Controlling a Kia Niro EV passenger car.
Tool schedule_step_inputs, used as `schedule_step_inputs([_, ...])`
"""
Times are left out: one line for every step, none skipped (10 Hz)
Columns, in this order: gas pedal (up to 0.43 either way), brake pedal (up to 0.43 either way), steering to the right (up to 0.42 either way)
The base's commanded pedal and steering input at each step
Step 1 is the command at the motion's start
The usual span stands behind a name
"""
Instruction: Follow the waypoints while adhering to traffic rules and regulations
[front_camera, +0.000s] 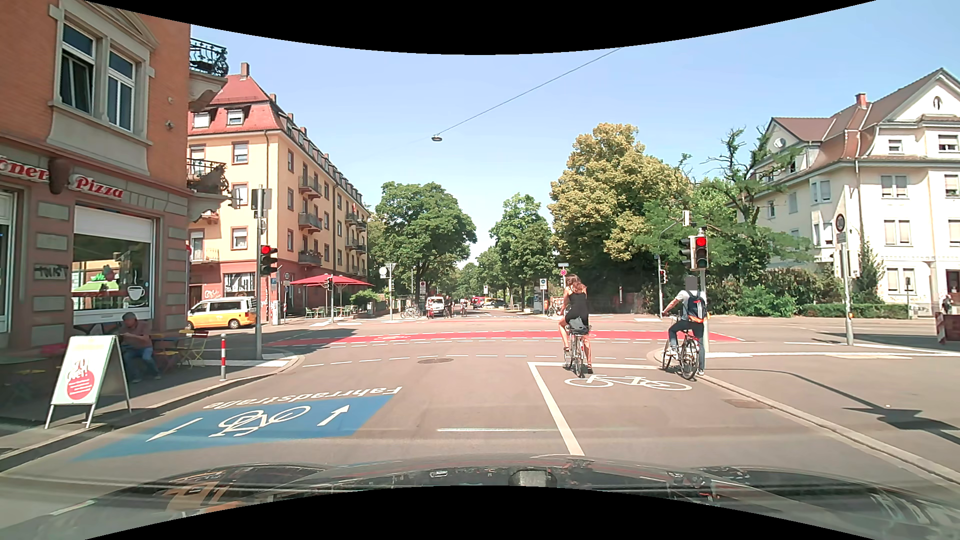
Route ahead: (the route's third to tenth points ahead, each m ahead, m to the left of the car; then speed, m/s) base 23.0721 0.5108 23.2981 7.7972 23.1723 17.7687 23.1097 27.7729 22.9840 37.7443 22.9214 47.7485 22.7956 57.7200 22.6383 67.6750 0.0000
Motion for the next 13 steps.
schedule_step_inputs([0.0,0.244,0.002])
schedule_step_inputs([0.0,0.244,0.002])
schedule_step_inputs([0.0,0.25,0.002])
schedule_step_inputs([0.0,0.244,0.002])
schedule_step_inputs([0.0,0.244,0.002])
schedule_step_inputs([0.0,0.25,0.002])
schedule_step_inputs([0.0,0.25,0.002])
schedule_step_inputs([0.0,0.25,0.002])
schedule_step_inputs([0.0,0.244,0.002])
schedule_step_inputs([0.0,0.244,0.002])
schedule_step_inputs([0.0,0.244,0.002])
schedule_step_inputs([0.0,0.25,0.002])
schedule_step_inputs([0.0,0.244,0.002])
